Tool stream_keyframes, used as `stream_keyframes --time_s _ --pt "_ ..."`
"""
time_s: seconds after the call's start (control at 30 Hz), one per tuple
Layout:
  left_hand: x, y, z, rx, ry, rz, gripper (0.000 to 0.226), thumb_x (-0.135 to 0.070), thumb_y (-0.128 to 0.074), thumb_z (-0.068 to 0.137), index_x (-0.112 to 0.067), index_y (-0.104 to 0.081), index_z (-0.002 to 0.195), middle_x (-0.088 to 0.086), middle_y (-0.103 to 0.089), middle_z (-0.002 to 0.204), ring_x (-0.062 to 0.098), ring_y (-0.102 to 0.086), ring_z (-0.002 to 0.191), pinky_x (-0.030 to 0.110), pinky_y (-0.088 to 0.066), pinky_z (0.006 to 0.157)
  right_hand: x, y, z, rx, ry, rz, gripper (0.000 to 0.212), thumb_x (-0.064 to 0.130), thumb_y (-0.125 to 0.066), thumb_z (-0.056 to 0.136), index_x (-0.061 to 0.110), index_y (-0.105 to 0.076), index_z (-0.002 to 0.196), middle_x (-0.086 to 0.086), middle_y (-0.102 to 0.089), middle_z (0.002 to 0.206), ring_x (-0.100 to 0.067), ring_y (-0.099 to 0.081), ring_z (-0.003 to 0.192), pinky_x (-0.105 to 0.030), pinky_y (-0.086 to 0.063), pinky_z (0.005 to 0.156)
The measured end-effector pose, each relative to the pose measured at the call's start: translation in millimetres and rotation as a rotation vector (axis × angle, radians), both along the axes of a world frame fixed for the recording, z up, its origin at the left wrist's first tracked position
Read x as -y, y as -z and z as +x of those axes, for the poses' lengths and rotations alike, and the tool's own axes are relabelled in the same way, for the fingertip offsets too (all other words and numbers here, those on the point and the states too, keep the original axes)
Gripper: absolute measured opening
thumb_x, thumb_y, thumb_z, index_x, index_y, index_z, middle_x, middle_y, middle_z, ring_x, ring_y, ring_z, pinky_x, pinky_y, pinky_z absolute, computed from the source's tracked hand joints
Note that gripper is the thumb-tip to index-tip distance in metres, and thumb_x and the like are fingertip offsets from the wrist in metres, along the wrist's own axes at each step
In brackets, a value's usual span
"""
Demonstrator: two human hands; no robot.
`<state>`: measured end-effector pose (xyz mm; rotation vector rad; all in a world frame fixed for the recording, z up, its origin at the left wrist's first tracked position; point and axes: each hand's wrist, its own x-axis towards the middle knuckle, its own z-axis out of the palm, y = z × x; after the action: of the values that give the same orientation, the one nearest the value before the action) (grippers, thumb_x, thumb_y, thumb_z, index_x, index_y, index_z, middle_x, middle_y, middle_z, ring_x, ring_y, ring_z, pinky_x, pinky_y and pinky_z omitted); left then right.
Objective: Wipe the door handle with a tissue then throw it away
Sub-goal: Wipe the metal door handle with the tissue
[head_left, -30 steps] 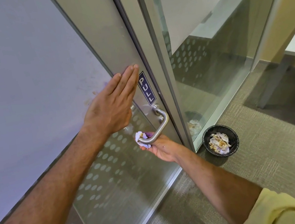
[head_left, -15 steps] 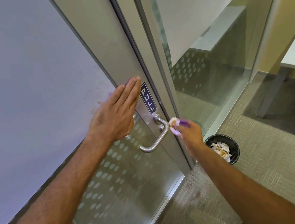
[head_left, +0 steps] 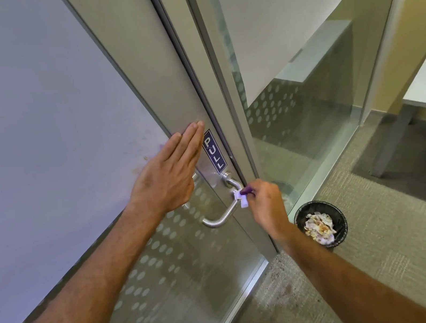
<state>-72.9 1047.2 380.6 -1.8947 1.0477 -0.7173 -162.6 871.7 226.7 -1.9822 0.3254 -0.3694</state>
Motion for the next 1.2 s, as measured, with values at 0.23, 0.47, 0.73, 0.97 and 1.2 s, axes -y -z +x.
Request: stream_keyframes --time_s 0.23,0.47,0.73,0.97,1.2 --pt "0 -1 -3 0.019 -0.022 0.018 0.088 -0.044 -0.026 0.103 0.010 0.003 0.165 0.028 0.008 0.175 0.037 0.001 0.165 0.047 -0.001 0.134 -18 -31 -5 0.158 -0.079 0.048 0.017 0.003 -0.064 0.087 0.016 -0.075 0.090 0.016 -0.061 0.078 0.001 -0.059 0.065 -0.014 -0.048 0.057" --pt "4 0 -7 0.056 0.010 0.016 0.085 -0.041 -0.024 0.101 0.010 -0.002 0.166 0.027 0.001 0.176 0.035 -0.006 0.165 0.045 -0.008 0.134 -32 -64 49 0.430 -0.030 -0.094 0.011 0.003 -0.062 0.089 0.008 -0.069 0.097 -0.002 -0.063 0.099 -0.003 -0.056 0.084 -0.011 -0.047 0.080" --pt "-2 4 0 0.089 0.025 0.026 0.084 -0.038 -0.022 0.100 0.010 -0.002 0.166 0.023 -0.004 0.177 0.032 -0.010 0.165 0.043 -0.011 0.134 -38 -21 57 0.342 -0.125 -0.414 0.013 -0.004 -0.070 0.078 0.007 -0.069 0.085 -0.004 -0.062 0.086 -0.018 -0.061 0.072 -0.026 -0.052 0.069" --pt "-2 5 -1 0.090 0.019 0.029 0.086 -0.040 -0.027 0.099 0.009 -0.004 0.166 0.023 -0.003 0.177 0.033 -0.009 0.165 0.044 -0.010 0.135 -37 -3 47 0.005 -0.340 -0.476 0.011 0.003 -0.061 0.085 0.010 -0.066 0.078 -0.006 -0.065 0.088 -0.025 -0.065 0.079 -0.040 -0.055 0.068" --pt "0 -4 -9 -0.045 -0.027 -0.048 0.081 -0.033 -0.030 0.098 0.003 -0.009 0.168 0.020 -0.007 0.177 0.030 -0.010 0.165 0.044 -0.004 0.134 -5 -39 27 0.079 -0.208 -0.283 0.016 0.002 -0.057 0.087 0.010 -0.069 0.094 -0.005 -0.067 0.099 -0.020 -0.061 0.080 -0.033 -0.052 0.073"
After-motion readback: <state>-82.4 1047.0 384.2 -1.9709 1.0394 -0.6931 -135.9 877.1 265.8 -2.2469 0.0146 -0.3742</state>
